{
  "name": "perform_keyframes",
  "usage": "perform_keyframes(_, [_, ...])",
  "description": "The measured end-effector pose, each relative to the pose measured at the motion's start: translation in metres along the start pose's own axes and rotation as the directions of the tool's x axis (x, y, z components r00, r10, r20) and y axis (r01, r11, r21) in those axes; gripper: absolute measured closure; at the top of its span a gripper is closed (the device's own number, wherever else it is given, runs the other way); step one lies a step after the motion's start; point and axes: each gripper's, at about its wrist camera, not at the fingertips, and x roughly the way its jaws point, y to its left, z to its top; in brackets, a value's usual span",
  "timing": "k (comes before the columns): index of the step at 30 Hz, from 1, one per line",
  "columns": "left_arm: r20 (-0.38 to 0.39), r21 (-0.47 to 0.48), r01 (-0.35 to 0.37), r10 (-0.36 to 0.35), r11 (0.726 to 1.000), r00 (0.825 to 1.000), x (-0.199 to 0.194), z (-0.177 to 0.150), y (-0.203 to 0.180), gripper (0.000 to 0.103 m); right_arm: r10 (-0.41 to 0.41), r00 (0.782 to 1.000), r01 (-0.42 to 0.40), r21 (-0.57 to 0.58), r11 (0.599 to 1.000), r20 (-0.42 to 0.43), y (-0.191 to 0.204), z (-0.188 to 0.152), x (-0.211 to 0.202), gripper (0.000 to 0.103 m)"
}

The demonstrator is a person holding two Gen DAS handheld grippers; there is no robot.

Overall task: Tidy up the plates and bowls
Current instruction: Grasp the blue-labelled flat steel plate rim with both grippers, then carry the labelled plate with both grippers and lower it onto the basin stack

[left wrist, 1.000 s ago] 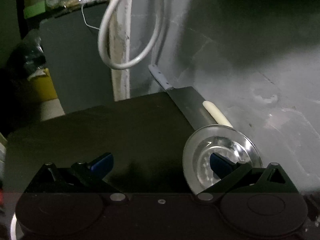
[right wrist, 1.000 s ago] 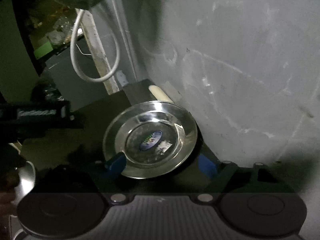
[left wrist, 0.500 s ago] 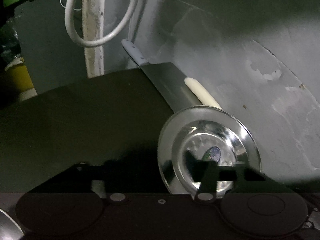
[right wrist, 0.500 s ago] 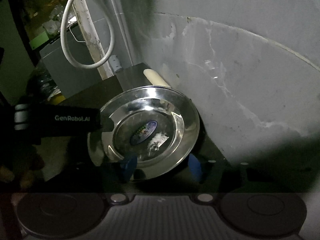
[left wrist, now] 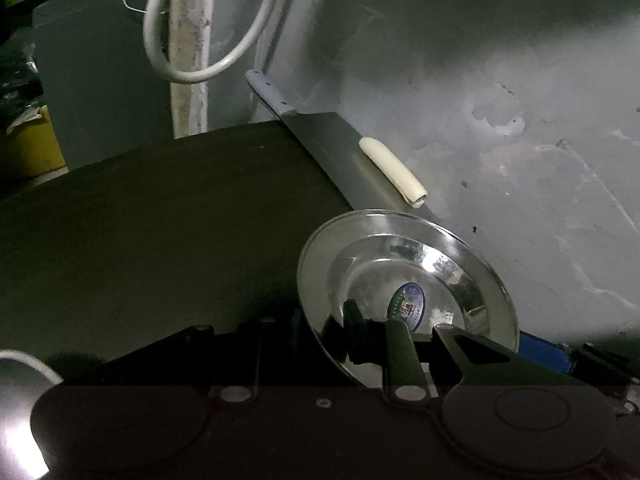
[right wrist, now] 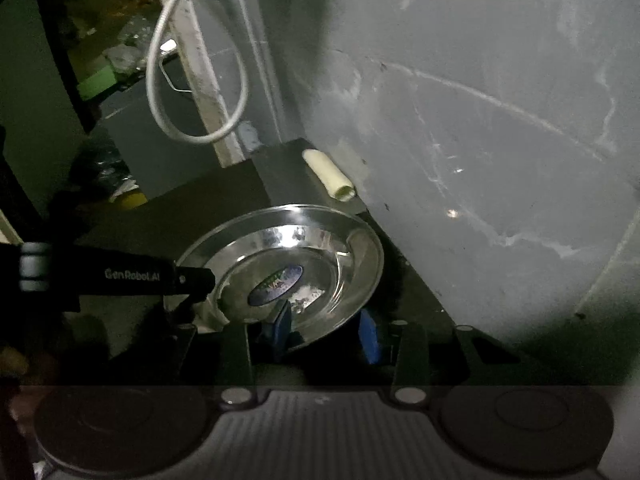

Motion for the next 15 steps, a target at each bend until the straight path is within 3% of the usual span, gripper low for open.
perform_keyframes(15, [0.13,-0.021,-0.011,0.013,1.0,0.991,-0.103,-0.046,0.008,0.08,0.082,0.992,-0.076,-0.066,0.995,0.092,0.04,-0.025,-0.088,0.063])
